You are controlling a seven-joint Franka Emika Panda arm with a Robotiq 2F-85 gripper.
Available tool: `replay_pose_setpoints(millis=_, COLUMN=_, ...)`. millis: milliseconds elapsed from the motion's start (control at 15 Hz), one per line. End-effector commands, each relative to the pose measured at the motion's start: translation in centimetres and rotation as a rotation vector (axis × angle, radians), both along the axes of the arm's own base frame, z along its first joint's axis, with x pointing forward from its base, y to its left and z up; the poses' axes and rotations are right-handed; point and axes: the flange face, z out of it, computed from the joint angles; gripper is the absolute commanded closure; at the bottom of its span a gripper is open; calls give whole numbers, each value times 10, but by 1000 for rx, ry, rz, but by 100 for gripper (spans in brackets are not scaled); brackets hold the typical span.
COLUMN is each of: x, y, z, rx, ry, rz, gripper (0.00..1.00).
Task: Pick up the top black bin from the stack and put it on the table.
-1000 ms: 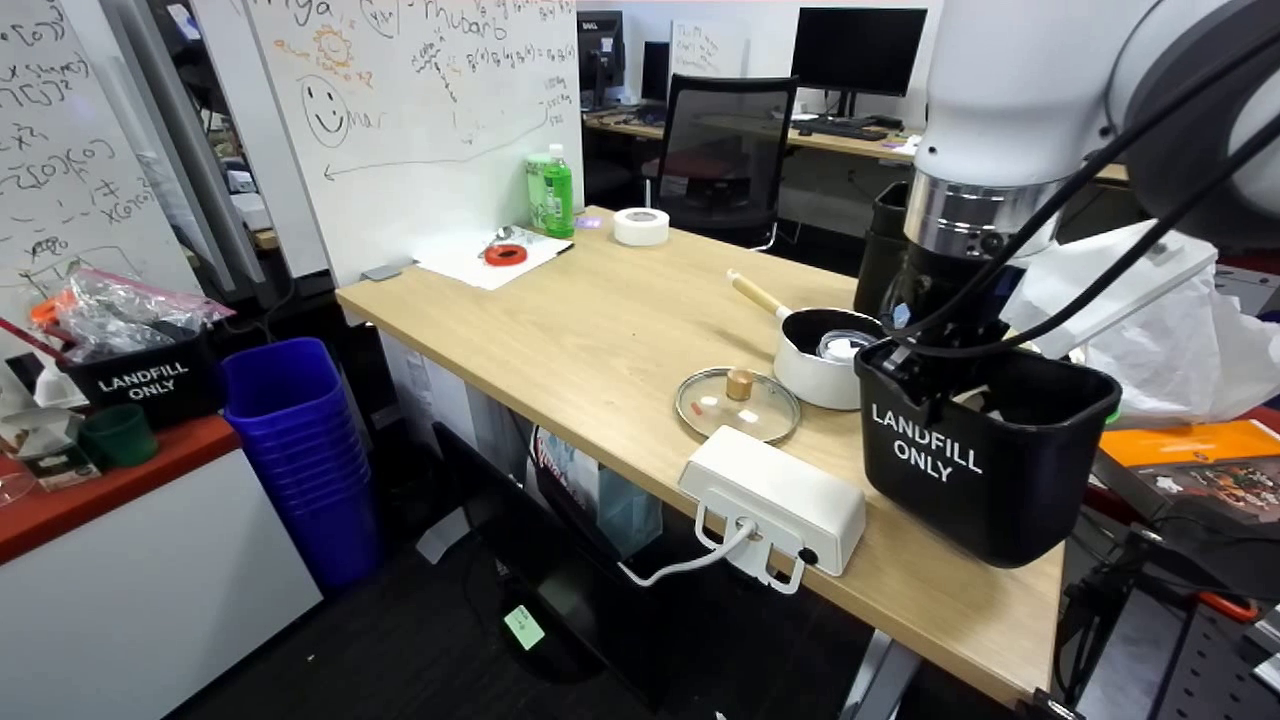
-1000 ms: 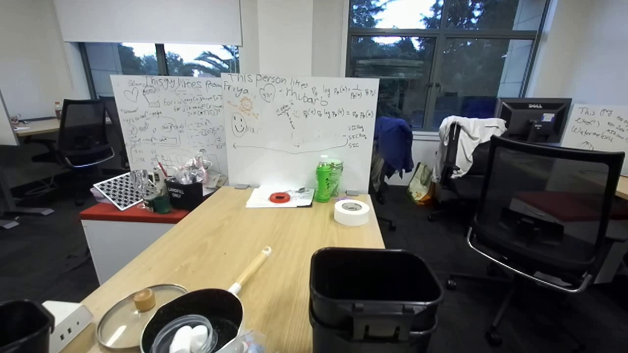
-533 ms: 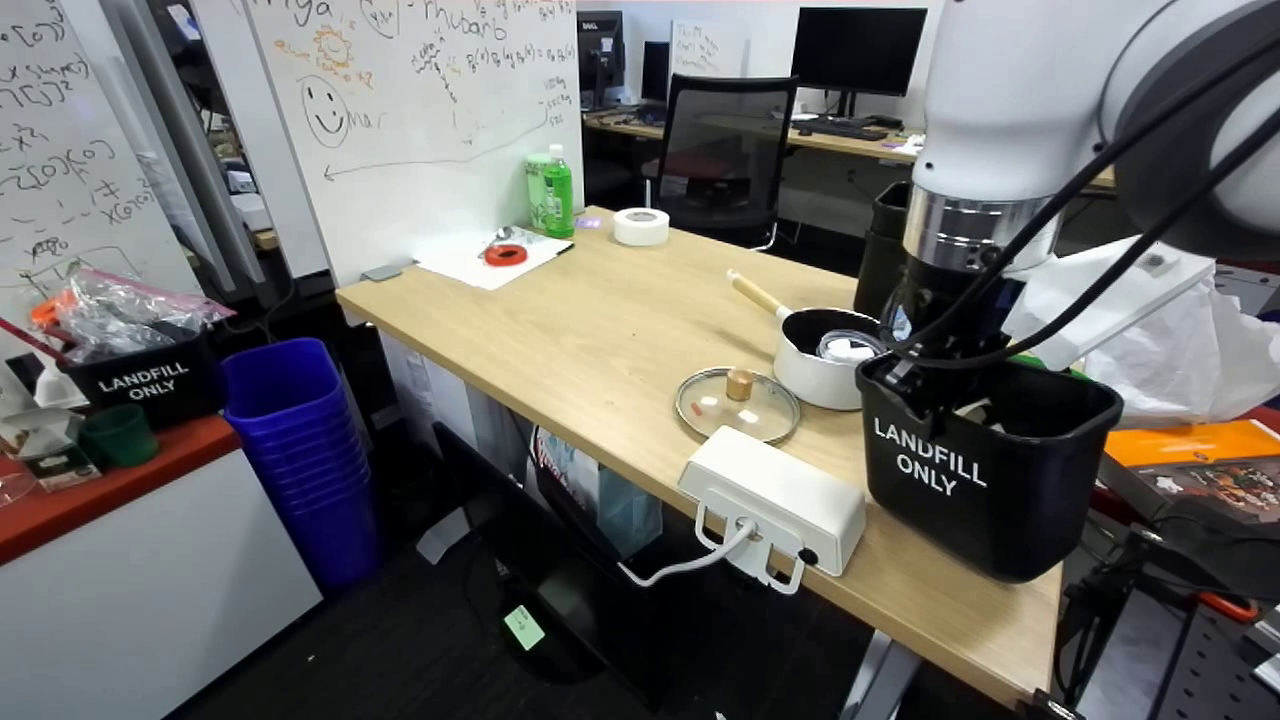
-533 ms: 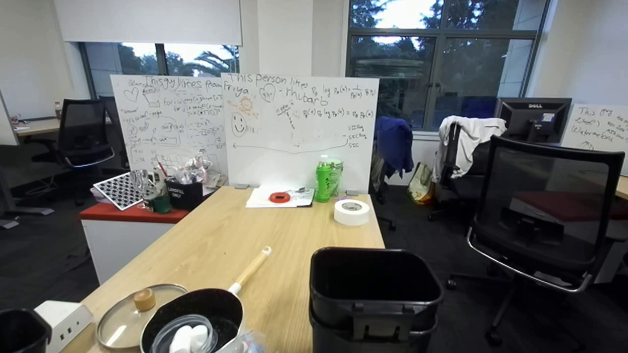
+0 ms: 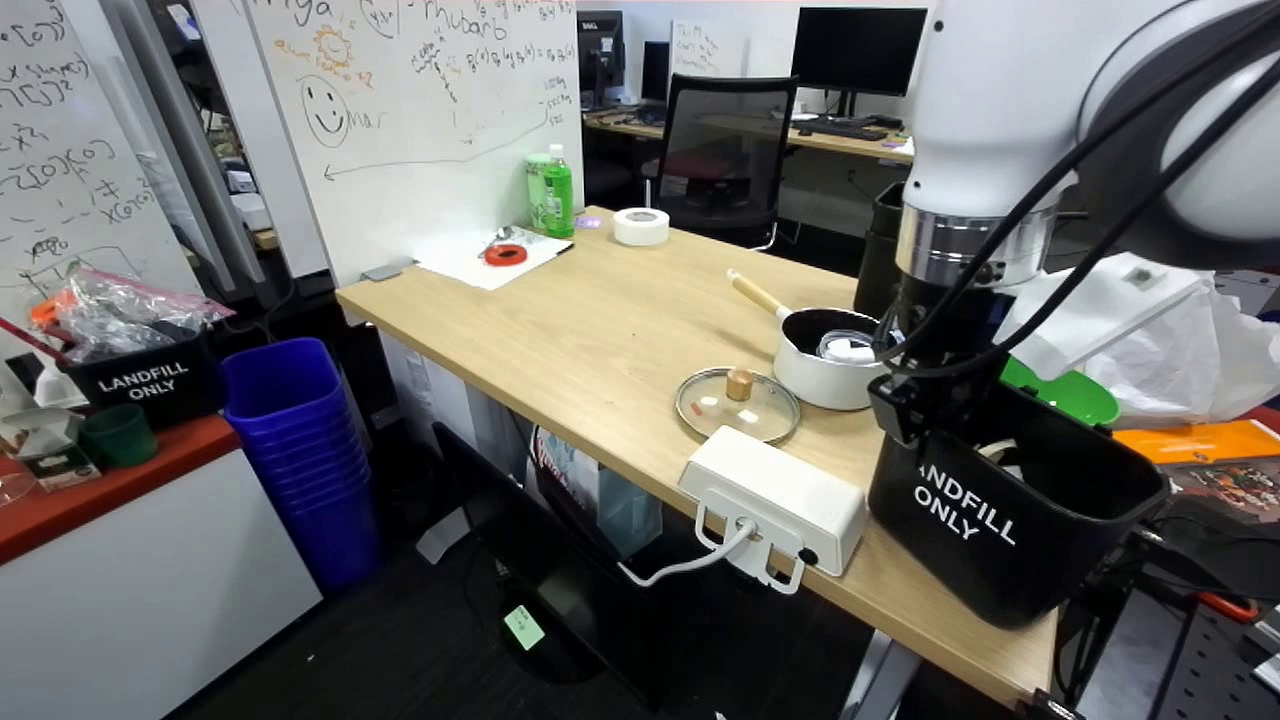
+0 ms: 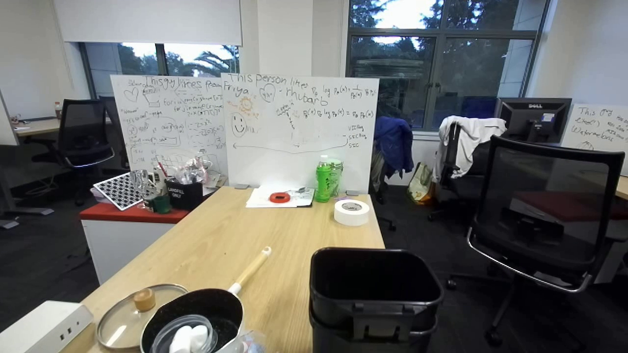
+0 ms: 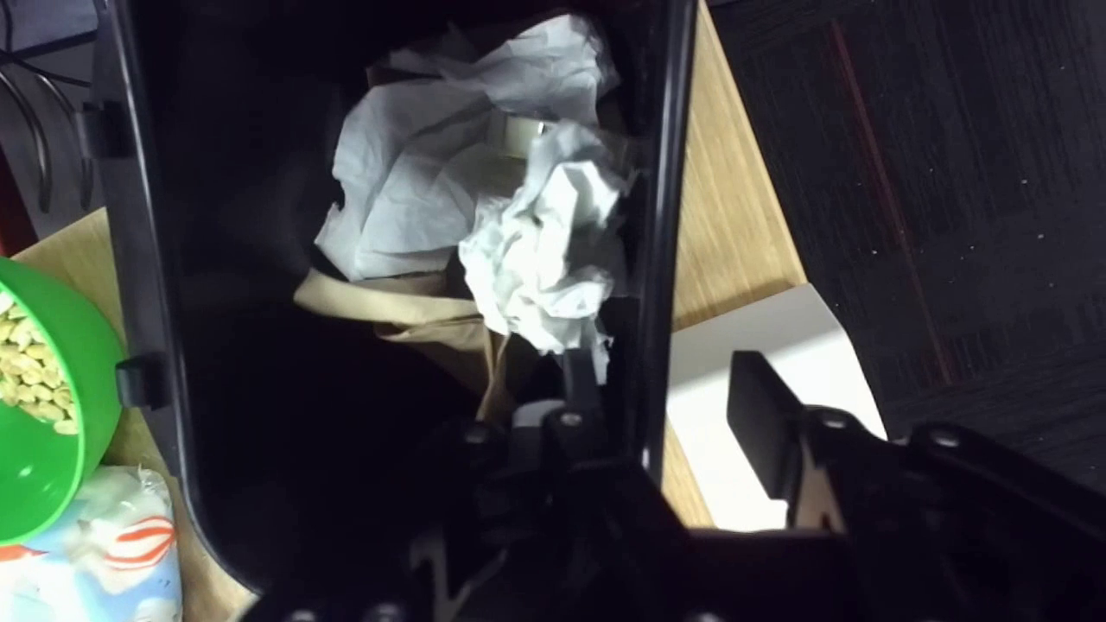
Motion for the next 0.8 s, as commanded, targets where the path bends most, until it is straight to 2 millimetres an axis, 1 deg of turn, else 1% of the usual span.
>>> replay_pose_setpoints(millis=0, x=8, y=-4, z=5, rx=28, ry=3, rz=-9, gripper=25)
replay_pose_setpoints(millis=200, x=10, y=-7, z=19, rx=50, ry=0, rz=-11, gripper=4)
replay_pose_setpoints(millis=267, x=11, y=-7, z=23, rx=52, ry=-1, rz=-10, gripper=1)
replay_pose_setpoints(millis=467, x=10, y=-6, z=37, rx=39, ry=7, rz=4, gripper=0)
replay_pose_setpoints(millis=733, x=11, y=-4, z=63, rx=25, ry=-11, rz=20, gripper=0)
